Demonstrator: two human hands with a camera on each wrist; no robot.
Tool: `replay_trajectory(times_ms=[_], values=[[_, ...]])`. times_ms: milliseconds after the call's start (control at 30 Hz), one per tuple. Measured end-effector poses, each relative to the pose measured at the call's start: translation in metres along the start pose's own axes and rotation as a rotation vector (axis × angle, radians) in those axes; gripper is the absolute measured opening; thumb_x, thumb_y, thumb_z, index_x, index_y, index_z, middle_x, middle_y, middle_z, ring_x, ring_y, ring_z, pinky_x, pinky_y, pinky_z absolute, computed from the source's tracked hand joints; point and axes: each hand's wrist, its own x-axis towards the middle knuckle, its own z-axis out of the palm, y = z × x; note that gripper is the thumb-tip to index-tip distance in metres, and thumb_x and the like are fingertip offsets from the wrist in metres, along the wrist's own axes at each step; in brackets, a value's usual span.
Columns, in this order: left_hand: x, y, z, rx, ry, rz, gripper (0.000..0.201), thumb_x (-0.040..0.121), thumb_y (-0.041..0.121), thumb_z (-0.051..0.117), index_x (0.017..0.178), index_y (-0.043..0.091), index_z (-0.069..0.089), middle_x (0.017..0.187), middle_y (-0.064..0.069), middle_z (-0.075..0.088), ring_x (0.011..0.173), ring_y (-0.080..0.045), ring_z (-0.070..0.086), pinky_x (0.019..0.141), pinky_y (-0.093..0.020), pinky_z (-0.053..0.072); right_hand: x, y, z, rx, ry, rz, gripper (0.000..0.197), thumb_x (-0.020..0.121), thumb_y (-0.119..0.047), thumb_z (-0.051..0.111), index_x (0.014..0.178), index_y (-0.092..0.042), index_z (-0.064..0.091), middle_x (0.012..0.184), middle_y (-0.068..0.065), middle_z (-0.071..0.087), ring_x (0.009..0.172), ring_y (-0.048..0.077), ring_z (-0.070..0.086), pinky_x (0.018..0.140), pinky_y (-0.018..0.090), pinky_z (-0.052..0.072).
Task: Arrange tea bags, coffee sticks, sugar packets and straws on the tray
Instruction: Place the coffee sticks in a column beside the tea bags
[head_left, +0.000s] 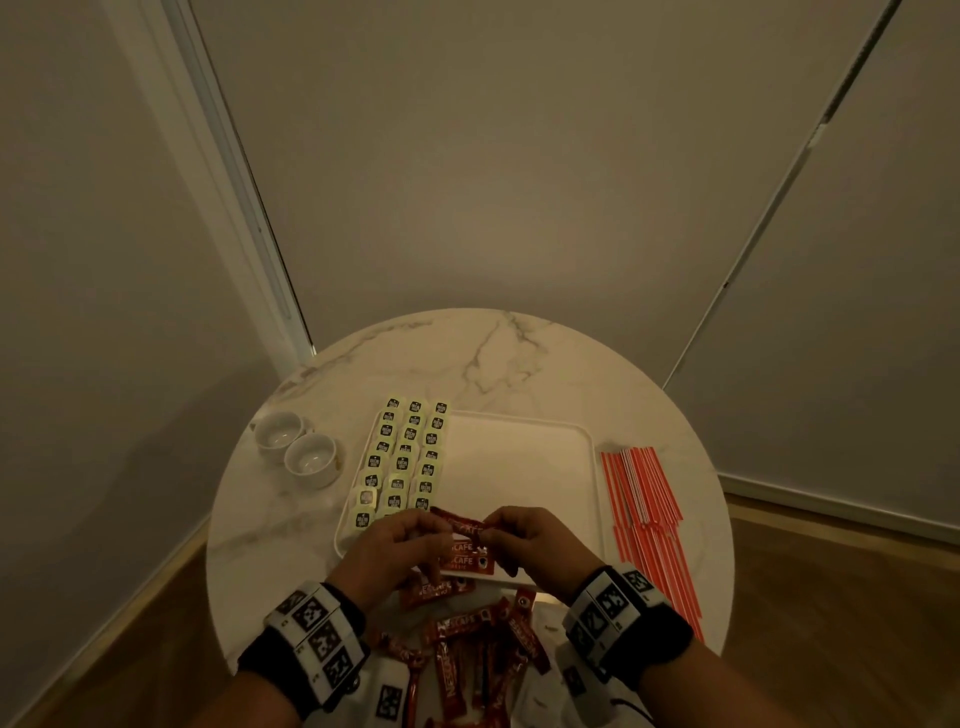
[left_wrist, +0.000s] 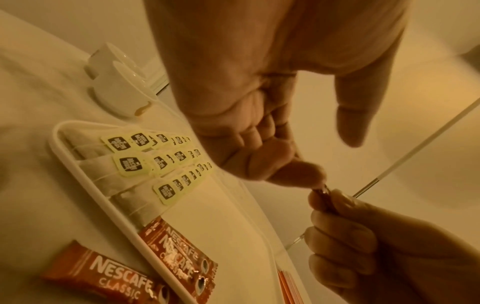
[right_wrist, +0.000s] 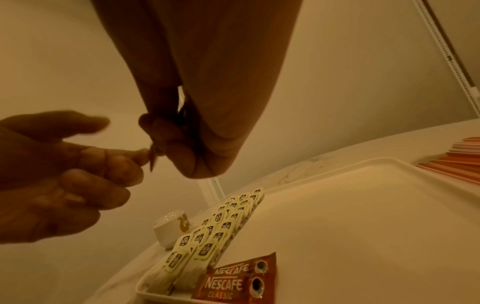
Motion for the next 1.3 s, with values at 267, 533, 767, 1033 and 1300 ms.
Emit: replay_trajectory(times_ms=[267,533,767,1033,1300], values=[[0.005,0.001,0.007,0.139,0.06,0.101,0.029,0.083,0.008,0.069,0.108,0.022,0.065,0.1,-0.002,0.068,0.082,-0.018,0.068,0.059,-0.026,0.056,-0.006,-0.006,-0.002,0.122,-0.084,0.101,0.019,0.098,-0.023,0.053,0.09,-0.017,0.069,0.058,-0.007,0.059,0.051,0.007,0.05,0.055,0.021,0.042],[0.012,-0.002,-0.004,0.169,0.067,0.086,0.005,0.083,0.005,0.068,0.083,0.007,0.071,0.058,-0.004,0.066,0.048,-0.009,0.058,0.047,-0.021,0.047,-0.002,-0.002,-0.001,0.193,0.055,0.009,0.006,0.092,-0.01,0.061,0.086,-0.01,0.058,0.065,0.004,0.066,0.056,0.015,0.06,0.057,0.027,0.05],[0.02,0.0,-0.002,0.041,0.028,-0.011,0.006,0.086,0.003,0.064,0.081,0.001,0.066,0.059,-0.007,0.064,0.043,-0.011,0.055,0.042,-0.021,0.046,0.004,0.001,0.005,0.431,0.117,0.044,0.014,0.096,-0.008,0.052,0.083,-0.004,0.054,0.051,0.005,0.055,0.045,0.016,0.049,0.048,0.025,0.041],[0.026,-0.007,0.004,0.229,0.002,0.046,0.011,0.08,0.016,0.074,0.078,0.006,0.072,0.063,-0.01,0.067,0.055,-0.023,0.058,0.053,-0.029,0.051,0.01,0.001,0.008,0.26,0.065,0.064,0.011,0.094,-0.014,0.058,0.09,-0.006,0.064,0.062,0.001,0.063,0.052,0.014,0.057,0.053,0.026,0.049],[0.029,-0.019,0.005,0.403,0.034,0.069,0.003,0.083,0.023,0.071,0.083,0.022,0.074,0.083,-0.003,0.073,0.078,-0.017,0.069,0.077,-0.031,0.057,0.016,0.015,-0.003,0.007,0.105,0.139,0.022,0.098,-0.016,0.047,0.11,-0.018,0.065,0.086,0.002,0.067,0.072,0.014,0.062,0.068,0.023,0.049]])
